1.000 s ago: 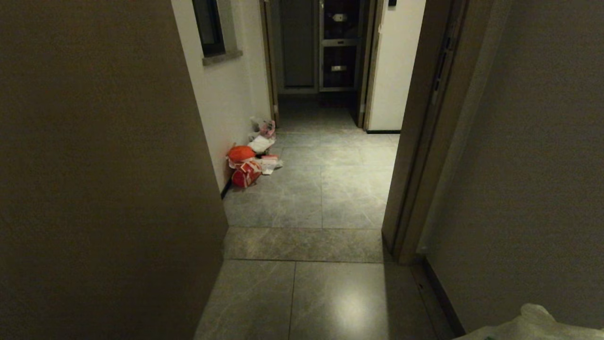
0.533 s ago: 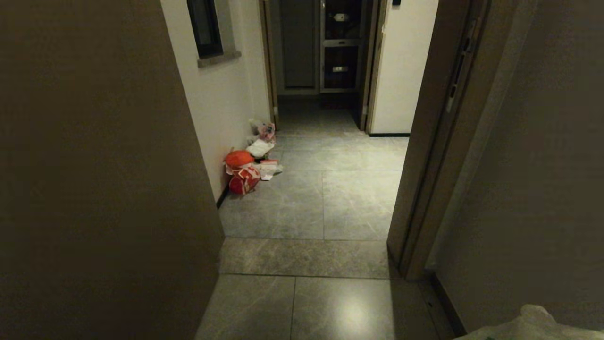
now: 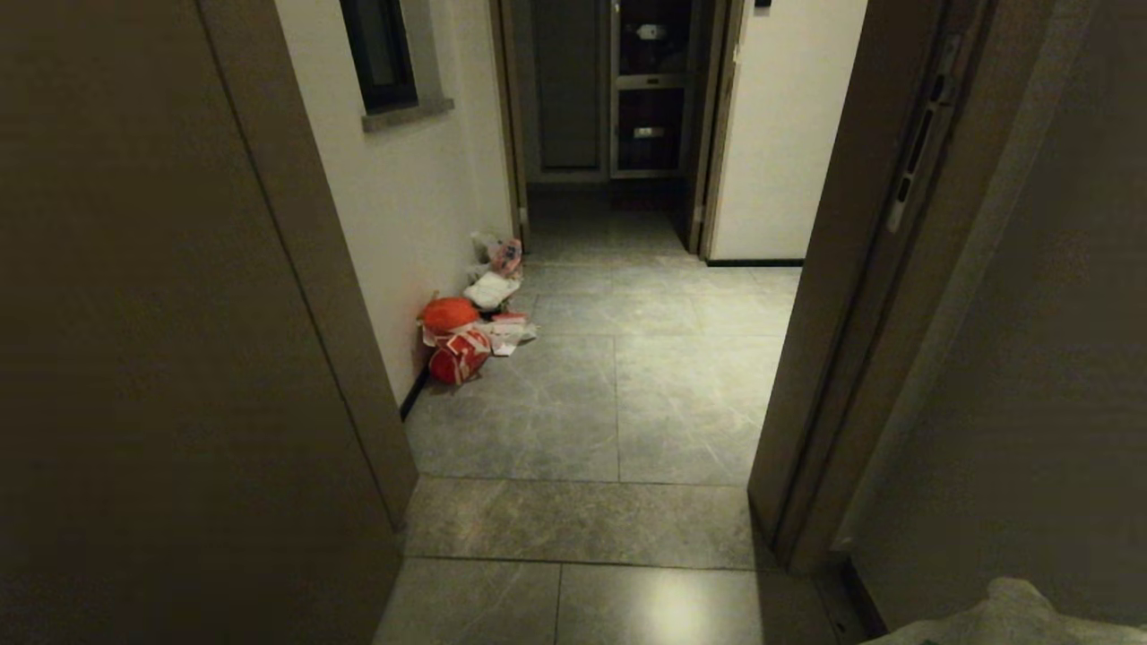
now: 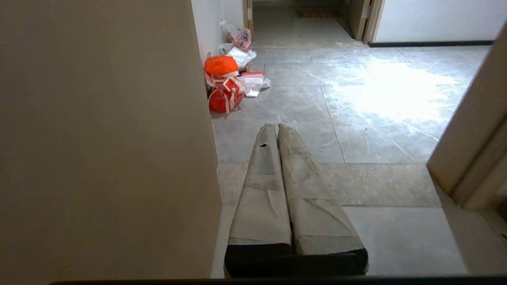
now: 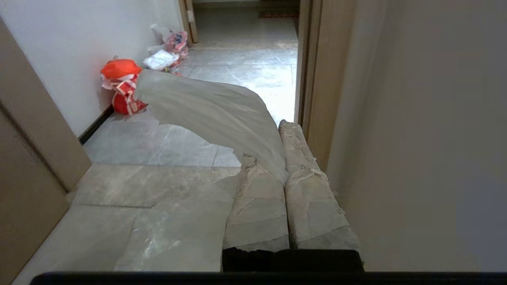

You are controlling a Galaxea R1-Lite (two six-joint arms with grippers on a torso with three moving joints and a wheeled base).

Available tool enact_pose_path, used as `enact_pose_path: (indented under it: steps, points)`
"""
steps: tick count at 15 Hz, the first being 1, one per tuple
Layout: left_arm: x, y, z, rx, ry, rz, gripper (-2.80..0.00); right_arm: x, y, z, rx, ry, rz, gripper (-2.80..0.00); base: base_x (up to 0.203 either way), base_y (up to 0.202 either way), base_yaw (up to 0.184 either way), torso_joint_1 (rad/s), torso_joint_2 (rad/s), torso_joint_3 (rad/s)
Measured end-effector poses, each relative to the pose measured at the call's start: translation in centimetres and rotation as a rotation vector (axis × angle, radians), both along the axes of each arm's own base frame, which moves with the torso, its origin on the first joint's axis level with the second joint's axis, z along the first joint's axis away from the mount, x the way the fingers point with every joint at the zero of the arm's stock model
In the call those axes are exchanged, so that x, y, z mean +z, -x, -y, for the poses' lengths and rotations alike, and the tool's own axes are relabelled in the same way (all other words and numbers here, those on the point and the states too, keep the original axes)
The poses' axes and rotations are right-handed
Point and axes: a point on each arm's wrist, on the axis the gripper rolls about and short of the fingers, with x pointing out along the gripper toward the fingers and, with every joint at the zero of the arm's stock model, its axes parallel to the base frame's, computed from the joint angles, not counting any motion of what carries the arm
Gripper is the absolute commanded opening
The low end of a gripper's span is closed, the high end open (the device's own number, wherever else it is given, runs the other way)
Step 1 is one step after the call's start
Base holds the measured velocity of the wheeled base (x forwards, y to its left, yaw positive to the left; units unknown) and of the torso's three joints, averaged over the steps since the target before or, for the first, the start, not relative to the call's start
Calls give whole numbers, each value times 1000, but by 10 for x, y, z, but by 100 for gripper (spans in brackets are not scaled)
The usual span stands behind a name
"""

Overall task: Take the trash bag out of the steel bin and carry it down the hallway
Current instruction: Put the trash bag at the door

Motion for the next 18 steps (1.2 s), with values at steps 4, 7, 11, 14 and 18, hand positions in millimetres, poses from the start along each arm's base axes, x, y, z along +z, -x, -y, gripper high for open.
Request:
enact_pose_path:
  steps: [4,7,11,14,18]
  points:
    - [0,0,0,0,0,0,-280,0,0,0,-1,0,1,-280,189,0,1,1,2,0]
    - [0,0,0,0,0,0,-280,0,0,0,1,0,1,-280,193,0,-1,1,4,3]
    - [0,0,0,0,0,0,-280,0,0,0,0,0,0,-280,193,0,0,1,3,2]
    - [0,0,0,0,0,-1,-280,0,0,0,0,0,1,-280,196,0,1,-1,1,4]
    - [0,0,0,0,0,0,-280,0,0,0,1,0,0,-280,193,0,3,4,4,3]
